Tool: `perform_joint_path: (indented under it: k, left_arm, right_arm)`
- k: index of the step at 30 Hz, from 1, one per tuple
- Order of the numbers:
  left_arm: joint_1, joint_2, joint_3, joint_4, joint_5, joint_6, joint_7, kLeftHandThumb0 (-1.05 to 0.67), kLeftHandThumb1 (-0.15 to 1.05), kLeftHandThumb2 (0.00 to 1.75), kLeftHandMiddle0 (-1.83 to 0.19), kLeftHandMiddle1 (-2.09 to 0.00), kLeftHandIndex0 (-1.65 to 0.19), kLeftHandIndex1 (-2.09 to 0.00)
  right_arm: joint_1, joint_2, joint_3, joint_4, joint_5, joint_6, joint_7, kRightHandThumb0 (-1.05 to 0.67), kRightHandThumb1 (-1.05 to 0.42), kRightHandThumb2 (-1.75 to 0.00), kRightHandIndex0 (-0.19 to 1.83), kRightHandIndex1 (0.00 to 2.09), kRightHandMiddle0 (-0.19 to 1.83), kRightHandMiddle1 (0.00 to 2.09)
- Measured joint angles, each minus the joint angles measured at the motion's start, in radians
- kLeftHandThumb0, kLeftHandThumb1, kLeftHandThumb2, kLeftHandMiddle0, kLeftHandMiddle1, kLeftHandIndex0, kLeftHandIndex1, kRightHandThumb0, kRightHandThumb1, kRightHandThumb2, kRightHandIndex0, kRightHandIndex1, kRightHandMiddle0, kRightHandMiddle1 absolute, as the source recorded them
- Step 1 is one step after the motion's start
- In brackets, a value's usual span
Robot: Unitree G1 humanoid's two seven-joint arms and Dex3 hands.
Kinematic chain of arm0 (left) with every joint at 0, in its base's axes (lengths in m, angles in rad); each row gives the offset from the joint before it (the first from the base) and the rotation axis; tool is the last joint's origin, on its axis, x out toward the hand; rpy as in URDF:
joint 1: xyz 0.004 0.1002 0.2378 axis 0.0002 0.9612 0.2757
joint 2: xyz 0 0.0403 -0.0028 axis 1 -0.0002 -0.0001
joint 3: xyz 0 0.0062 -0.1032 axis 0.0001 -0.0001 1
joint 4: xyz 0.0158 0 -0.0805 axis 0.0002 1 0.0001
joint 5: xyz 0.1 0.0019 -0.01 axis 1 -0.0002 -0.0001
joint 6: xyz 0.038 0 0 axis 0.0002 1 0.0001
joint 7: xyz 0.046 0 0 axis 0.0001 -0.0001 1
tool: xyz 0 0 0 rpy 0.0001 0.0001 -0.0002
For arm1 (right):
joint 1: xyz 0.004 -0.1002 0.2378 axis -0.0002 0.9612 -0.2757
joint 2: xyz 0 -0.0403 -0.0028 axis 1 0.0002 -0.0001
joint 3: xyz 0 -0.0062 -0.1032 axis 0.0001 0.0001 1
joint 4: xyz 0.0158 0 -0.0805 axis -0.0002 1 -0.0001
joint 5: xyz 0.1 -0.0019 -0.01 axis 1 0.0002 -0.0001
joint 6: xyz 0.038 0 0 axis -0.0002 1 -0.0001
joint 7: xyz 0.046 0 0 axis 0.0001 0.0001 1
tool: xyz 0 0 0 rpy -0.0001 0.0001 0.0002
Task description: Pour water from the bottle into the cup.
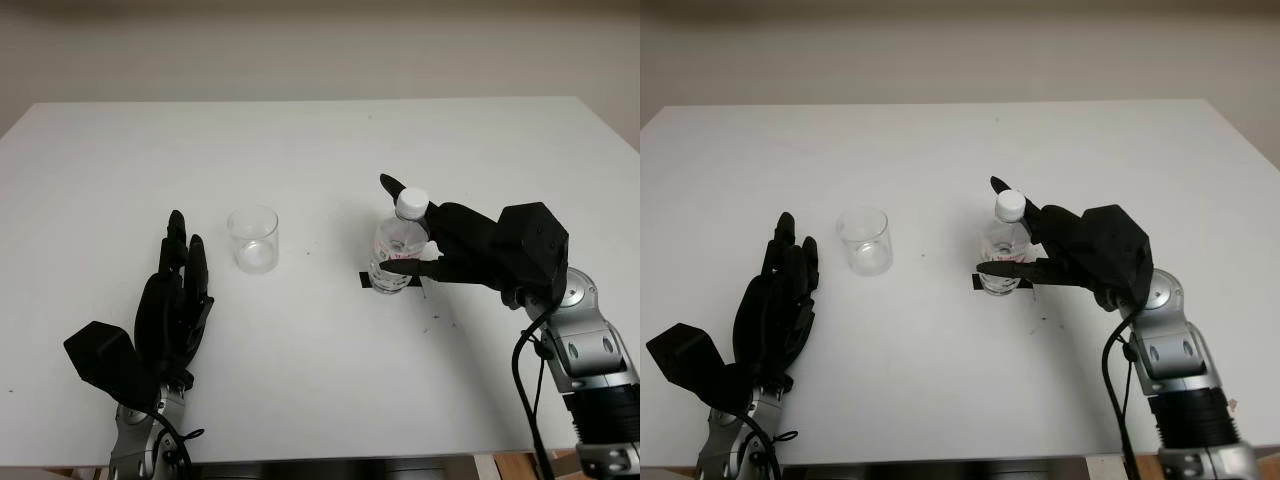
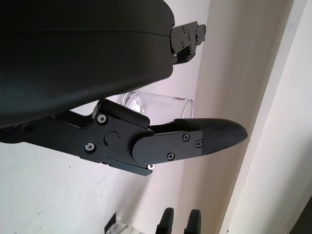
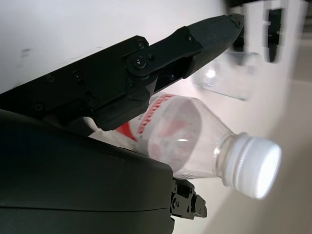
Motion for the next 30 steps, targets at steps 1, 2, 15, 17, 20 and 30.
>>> perform_joint_path:
  k: [1, 2, 15, 17, 20, 30]
  left_arm:
    - [0.000, 0.000, 0.000, 0.000, 0.000, 0.001, 0.000, -0.77, 1.05, 0.50, 0.19, -0.05, 0.19, -0.05]
    - [-0.001, 0.000, 0.000, 0.000, 0.000, 0.001, 0.000, -0.77, 1.05, 0.50, 0.19, -0.05, 0.19, -0.05]
    - [-0.004, 0.000, 0.001, 0.002, -0.001, 0.002, -0.007, -0.78, 1.05, 0.49, 0.19, -0.04, 0.19, -0.05]
    - [-0.004, 0.000, 0.001, 0.002, -0.001, 0.002, -0.007, -0.77, 1.05, 0.50, 0.19, -0.05, 0.19, -0.05]
    - [-0.004, 0.000, 0.001, 0.002, -0.001, 0.002, -0.007, -0.78, 1.05, 0.50, 0.19, -0.04, 0.19, -0.04]
    - [-0.008, 0.001, 0.005, 0.008, -0.001, 0.001, -0.013, -0.77, 1.05, 0.49, 0.19, -0.05, 0.18, -0.05]
  right_arm:
    - [0.013, 0.027, -0.006, 0.009, 0.002, -0.034, -0.032, -0.94, -0.91, -0.05, -0.19, 0.00, -0.19, 0.00]
    - [0.027, 0.048, -0.008, 0.016, -0.001, -0.063, -0.064, -0.92, -0.91, -0.05, -0.19, 0.00, -0.19, 0.00]
    - [0.126, 0.225, -0.016, 0.132, -0.032, -0.272, -0.314, -0.84, -0.94, -0.06, -0.19, 0.00, -0.19, 0.00]
    - [0.128, 0.235, -0.016, 0.149, -0.046, -0.299, -0.342, -0.84, -0.94, -0.06, -0.19, 0.00, -0.19, 0.00]
    - [0.131, 0.250, -0.011, 0.162, -0.058, -0.328, -0.365, -0.82, -0.94, -0.06, -0.19, 0.00, -0.19, 0.00]
    - [0.159, 0.297, 0.008, 0.171, -0.104, -0.356, -0.442, -0.83, -0.95, -0.06, -0.19, 0.00, -0.19, 0.00]
